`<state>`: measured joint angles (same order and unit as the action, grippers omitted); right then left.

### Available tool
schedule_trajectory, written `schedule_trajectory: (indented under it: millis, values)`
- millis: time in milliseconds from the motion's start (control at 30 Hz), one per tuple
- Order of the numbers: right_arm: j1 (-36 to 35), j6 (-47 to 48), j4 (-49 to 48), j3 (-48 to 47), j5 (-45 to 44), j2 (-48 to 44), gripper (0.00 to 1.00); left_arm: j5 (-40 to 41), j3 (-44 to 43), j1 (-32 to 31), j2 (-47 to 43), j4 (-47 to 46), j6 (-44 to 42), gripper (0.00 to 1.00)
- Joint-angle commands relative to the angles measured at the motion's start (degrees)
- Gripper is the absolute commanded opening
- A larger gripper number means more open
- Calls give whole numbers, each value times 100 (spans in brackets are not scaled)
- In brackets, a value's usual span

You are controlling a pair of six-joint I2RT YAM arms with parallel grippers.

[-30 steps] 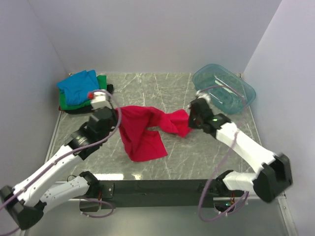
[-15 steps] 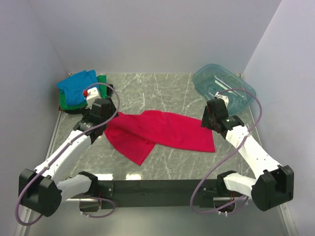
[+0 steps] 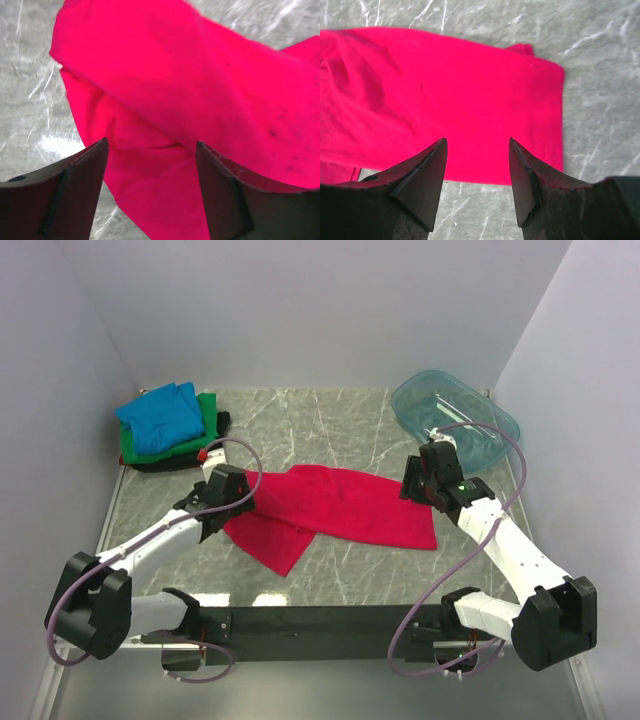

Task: Fold and stack the t-shirts
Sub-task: Flatten the tshirt out

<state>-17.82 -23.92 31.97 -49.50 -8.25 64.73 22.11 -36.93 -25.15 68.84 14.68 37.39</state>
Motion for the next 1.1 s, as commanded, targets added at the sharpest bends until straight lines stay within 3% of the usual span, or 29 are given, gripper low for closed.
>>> schedule_trajectory:
  millis: [0,200,367,567,800,1000,1067]
  values:
    - [-72,46,-313,106,192,-110,59,144,1,45,77,-228,199,74]
    - [-72,98,-375,203,254,-92,59,-276,-78,264,586,-395,173,60]
    - [-89,142,-349,256,157,-197,59,-593,150,650,737,-457,304,58]
    - [-81,186,-393,221,201,-189,59,-725,221,669,788,-615,296,53]
    - [-81,213,-393,256,183,-215,60,-752,238,669,947,-703,260,36]
    - [-81,195,-419,326,184,-197,60,-840,203,669,1017,-607,225,36]
    - [-81,195,-419,344,166,-189,60,-831,230,669,948,-606,243,27]
